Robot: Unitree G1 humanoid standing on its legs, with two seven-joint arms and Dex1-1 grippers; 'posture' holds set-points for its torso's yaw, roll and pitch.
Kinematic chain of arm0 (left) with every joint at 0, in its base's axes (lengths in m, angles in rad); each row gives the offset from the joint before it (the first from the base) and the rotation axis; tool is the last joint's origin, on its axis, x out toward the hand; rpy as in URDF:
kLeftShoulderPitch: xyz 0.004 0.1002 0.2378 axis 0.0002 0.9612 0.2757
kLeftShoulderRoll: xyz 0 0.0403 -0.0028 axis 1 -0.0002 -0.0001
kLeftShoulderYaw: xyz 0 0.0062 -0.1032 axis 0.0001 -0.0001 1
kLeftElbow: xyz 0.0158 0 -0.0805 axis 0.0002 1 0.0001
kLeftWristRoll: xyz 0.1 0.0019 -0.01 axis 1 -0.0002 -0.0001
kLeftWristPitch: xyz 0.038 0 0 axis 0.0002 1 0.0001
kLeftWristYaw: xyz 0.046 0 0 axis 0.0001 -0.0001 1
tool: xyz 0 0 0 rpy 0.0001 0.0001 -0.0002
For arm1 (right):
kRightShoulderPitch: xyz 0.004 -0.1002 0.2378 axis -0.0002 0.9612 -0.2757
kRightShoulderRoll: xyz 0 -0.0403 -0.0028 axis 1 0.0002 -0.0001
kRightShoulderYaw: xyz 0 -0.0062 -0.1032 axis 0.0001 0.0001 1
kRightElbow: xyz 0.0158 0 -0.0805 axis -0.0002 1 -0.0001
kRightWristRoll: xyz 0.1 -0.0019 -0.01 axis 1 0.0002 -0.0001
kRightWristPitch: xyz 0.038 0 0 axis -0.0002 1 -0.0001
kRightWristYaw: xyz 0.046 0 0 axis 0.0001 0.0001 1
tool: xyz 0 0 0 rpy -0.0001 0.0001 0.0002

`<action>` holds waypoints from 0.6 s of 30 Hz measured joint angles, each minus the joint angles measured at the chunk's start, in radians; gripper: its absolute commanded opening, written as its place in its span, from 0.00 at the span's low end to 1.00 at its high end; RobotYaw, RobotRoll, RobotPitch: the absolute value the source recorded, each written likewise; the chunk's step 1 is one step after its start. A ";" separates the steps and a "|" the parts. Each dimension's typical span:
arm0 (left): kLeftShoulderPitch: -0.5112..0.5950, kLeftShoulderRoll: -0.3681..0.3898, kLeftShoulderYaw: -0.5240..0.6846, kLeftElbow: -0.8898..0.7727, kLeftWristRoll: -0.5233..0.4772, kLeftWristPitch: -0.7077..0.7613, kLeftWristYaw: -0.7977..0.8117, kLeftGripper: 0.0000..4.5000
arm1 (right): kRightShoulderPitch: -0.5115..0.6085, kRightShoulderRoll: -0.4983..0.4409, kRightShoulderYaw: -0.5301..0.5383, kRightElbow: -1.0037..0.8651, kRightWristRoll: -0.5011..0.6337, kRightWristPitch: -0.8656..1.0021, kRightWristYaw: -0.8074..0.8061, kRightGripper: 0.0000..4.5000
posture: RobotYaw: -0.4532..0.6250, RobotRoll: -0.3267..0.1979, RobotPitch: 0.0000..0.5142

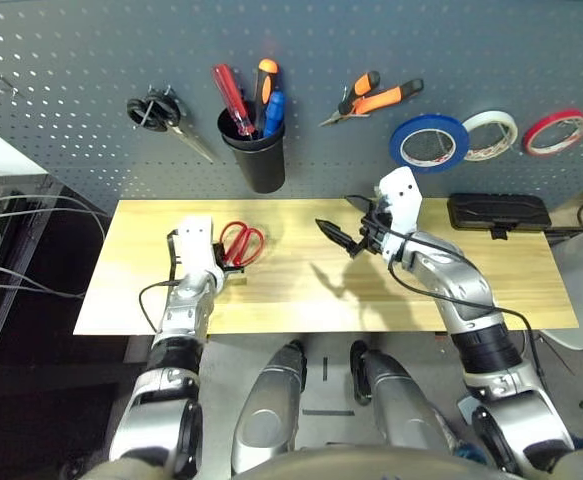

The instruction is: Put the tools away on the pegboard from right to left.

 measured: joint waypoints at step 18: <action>0.185 -0.026 0.008 -0.357 -0.010 0.005 0.001 0.00 | -0.008 -0.008 -0.013 -0.051 0.037 0.030 0.018 1.00 | 0.51 0.62 0.51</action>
